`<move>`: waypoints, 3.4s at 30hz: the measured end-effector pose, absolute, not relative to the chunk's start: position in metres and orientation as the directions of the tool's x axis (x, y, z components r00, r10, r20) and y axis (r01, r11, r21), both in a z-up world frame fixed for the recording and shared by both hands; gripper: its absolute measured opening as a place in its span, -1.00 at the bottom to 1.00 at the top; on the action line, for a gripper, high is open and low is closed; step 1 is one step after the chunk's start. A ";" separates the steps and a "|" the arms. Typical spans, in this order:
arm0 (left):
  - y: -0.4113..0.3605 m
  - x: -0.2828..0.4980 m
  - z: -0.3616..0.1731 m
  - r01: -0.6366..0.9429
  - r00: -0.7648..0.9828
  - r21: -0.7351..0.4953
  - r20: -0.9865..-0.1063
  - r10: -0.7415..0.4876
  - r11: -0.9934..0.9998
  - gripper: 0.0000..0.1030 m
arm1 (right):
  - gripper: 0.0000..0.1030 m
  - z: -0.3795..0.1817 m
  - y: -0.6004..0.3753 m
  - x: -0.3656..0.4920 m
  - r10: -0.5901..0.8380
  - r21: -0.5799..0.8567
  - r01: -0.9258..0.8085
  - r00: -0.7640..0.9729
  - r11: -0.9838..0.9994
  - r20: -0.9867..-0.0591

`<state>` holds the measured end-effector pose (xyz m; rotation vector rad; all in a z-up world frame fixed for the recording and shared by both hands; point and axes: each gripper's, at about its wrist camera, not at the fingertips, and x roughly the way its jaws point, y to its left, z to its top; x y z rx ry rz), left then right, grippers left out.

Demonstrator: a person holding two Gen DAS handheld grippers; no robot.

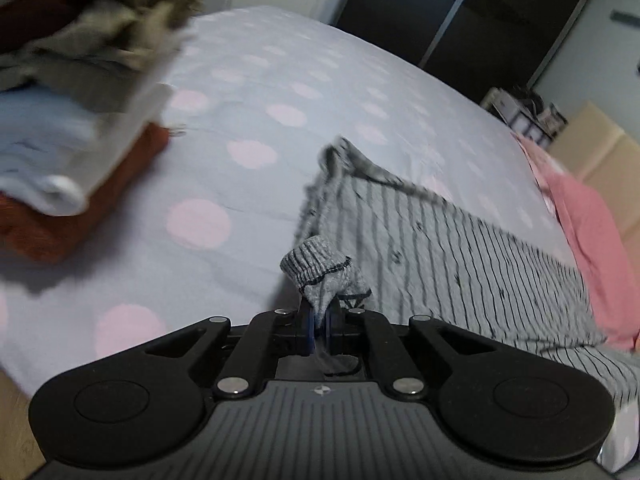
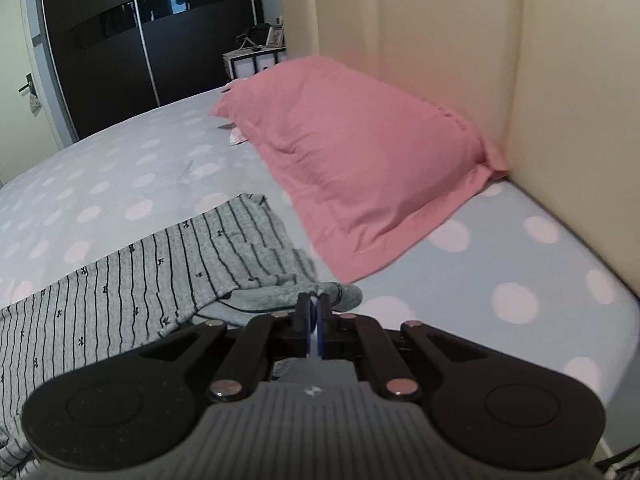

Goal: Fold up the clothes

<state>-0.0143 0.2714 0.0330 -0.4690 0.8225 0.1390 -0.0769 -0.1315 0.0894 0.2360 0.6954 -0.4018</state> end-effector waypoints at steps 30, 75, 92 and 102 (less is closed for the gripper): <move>0.309 0.042 0.017 -0.262 0.461 -0.191 -0.886 -0.051 0.946 -0.13 | -0.41 0.042 -0.132 -0.121 -0.321 -0.170 0.365 0.407 0.915 -0.855; 0.324 0.233 -0.042 -0.390 0.609 -0.144 -0.781 0.137 0.910 -0.62 | -0.83 -0.033 -0.156 0.063 -0.335 -0.067 0.484 0.493 0.873 -0.803; 0.269 0.185 0.008 -0.170 0.632 0.021 -0.764 0.126 0.985 -0.10 | -0.12 -0.012 -0.145 0.026 -0.299 -0.014 0.484 0.518 0.875 -0.801; 0.221 0.066 0.036 0.103 0.648 0.083 -0.761 -0.004 0.991 -0.08 | 0.06 0.026 -0.099 -0.039 -0.163 0.017 0.274 0.618 0.962 -0.770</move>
